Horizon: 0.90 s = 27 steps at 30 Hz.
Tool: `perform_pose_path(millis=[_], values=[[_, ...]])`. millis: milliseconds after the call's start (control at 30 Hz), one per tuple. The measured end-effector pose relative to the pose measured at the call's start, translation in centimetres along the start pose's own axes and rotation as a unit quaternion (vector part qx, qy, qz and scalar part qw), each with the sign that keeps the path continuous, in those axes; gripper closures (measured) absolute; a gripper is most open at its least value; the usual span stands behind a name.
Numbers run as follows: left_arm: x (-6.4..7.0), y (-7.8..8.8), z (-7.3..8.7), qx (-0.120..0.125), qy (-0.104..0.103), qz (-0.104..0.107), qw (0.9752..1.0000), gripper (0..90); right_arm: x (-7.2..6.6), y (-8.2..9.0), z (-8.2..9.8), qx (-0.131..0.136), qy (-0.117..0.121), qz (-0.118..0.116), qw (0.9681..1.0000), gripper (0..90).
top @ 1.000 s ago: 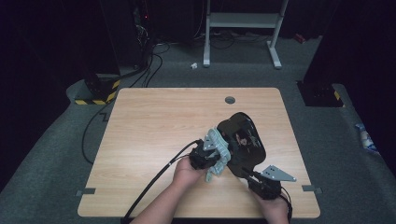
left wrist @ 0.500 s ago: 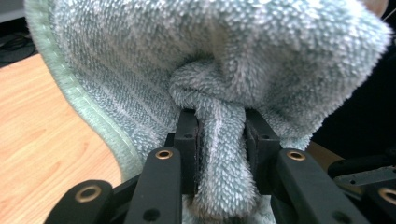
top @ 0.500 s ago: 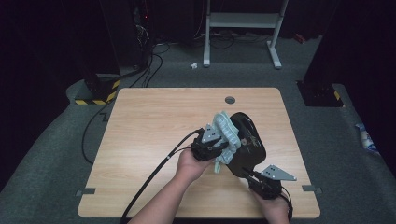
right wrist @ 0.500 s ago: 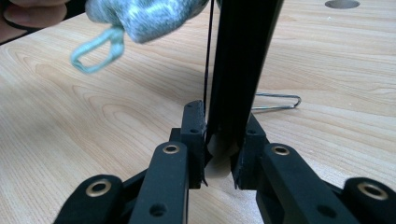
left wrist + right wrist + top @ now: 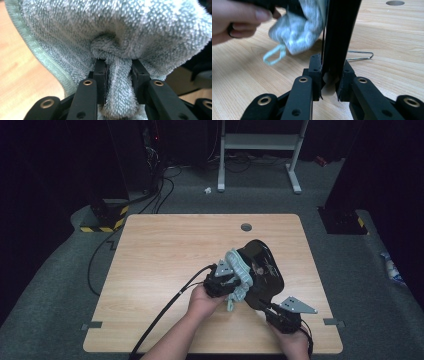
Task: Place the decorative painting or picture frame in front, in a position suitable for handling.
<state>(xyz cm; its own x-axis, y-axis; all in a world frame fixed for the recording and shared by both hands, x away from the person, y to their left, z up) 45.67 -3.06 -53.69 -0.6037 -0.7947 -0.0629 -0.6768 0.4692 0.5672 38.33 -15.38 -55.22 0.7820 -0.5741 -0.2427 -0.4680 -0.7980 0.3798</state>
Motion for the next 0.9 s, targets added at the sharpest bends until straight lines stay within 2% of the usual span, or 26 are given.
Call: perform_pose_path(millis=[100, 133, 167, 233, 300, 533, 667, 733, 767, 900], values=[[0.0, -0.4, 0.9, -0.012, 0.001, 0.000, 0.9999, 70.7, 0.0, 0.0, 0.0, 0.000, 0.001, 0.001, 1.0000, 77.2], [-0.2, -1.0, 2.0, -0.029, 0.000, 0.000, 0.9996, 70.7, 0.0, 0.0, 0.0, 0.000, 0.001, 0.001, 1.0000, 77.2], [-0.2, -1.3, 2.4, -0.038, 0.000, -0.001, 0.9993, 70.7, 0.0, 0.0, 0.0, 0.000, 0.002, 0.001, 1.0000, 77.2], [-0.2, -1.6, 3.1, -0.056, -0.009, -0.005, 0.9984, 70.7, 0.0, 0.0, 0.0, 0.001, 0.002, 0.000, 1.0000, 77.2], [-0.3, -1.8, 3.4, -0.065, -0.010, -0.006, 0.9978, 70.8, 0.0, 0.0, 0.0, 0.001, 0.001, 0.000, 1.0000, 77.2], [-0.5, -2.0, 3.6, -0.077, -0.012, -0.010, 0.9969, 70.8, 0.0, 0.0, 0.0, 0.000, 0.001, 0.000, 1.0000, 77.0], [-1.1, -2.2, 3.5, -0.080, -0.009, -0.020, 0.9965, 70.8, 0.1, 0.0, 0.1, -0.002, 0.001, 0.000, 1.0000, 77.1], [-1.9, -2.4, 3.4, -0.082, -0.005, -0.034, 0.9960, 70.8, 0.1, 0.0, 0.1, -0.002, 0.000, 0.000, 1.0000, 77.2], [-1.9, -2.4, 3.4, -0.082, -0.005, -0.034, 0.9960, 70.8, 0.1, 0.0, 0.1, -0.002, 0.000, 0.000, 1.0000, 77.2], [-3.6, -2.9, 3.2, -0.084, 0.015, -0.057, 0.9948, 70.8, 0.1, 0.0, 0.1, -0.002, -0.001, -0.001, 1.0000, 77.1]])
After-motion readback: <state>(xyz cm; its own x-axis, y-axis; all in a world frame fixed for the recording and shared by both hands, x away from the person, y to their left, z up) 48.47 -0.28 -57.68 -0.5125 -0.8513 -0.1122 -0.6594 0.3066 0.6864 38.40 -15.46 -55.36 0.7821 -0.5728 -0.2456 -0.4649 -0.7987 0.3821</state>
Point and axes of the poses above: each handheld gripper's, and its own axes: y roughly backward along the jaws, z roughly out of its underside, x roughly to its right, the point moved 10 cm from there along -y, roughly forward along the jaws, and after that the axes turned 15 degrees about -z, right-handed, at the moved point
